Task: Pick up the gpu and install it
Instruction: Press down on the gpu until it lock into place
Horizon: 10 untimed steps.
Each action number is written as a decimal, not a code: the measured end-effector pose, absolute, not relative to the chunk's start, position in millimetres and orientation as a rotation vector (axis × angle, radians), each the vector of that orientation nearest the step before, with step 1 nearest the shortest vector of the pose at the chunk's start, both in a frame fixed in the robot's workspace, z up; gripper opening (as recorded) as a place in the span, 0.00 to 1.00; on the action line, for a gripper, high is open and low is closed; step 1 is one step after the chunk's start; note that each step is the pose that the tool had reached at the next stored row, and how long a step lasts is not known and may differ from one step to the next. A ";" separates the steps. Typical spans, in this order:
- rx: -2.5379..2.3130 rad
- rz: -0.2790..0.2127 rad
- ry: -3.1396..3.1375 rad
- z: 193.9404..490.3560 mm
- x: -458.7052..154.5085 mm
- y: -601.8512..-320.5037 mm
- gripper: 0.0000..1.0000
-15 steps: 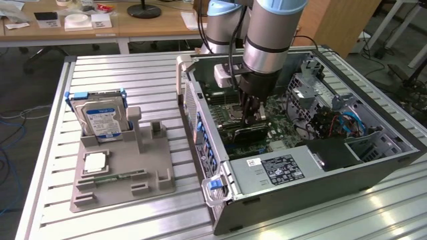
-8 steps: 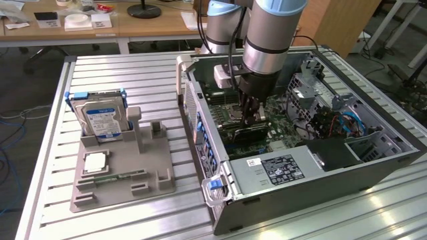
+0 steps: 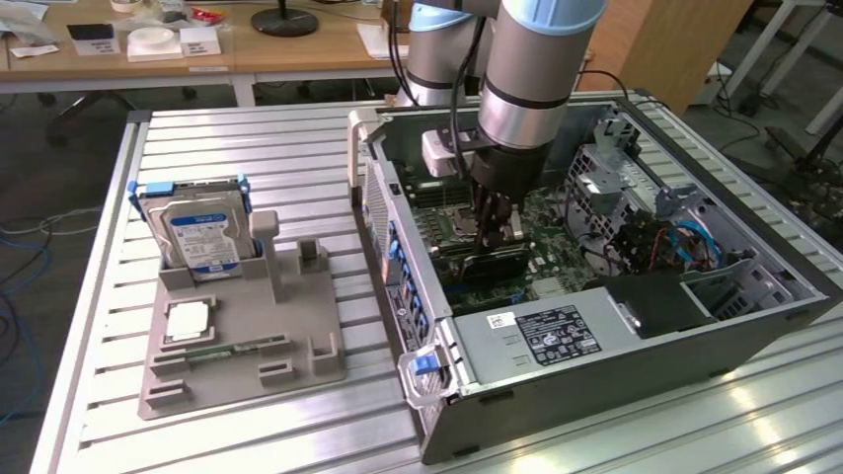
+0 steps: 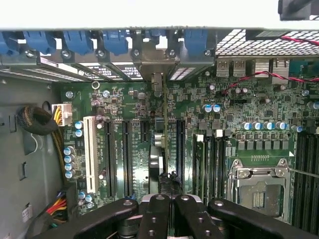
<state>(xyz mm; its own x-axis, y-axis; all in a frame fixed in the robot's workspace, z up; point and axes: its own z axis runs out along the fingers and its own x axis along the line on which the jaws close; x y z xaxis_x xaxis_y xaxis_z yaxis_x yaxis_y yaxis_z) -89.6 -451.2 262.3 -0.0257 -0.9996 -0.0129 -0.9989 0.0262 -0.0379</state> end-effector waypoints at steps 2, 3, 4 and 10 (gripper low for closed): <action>-2.167 -0.028 2.224 261.6 -89.5 -451.1 0.10; -2.167 -0.028 2.224 261.4 -89.6 -451.2 0.10; -2.167 -0.028 2.225 261.4 -89.6 -451.2 0.10; -2.167 -0.029 2.225 260.3 -90.0 -451.2 0.10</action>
<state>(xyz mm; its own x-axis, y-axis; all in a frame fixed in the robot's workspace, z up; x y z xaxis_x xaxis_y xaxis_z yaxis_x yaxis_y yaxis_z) -90.0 -451.2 260.3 -0.0258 -0.9996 -0.0125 -0.9989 0.0263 -0.0379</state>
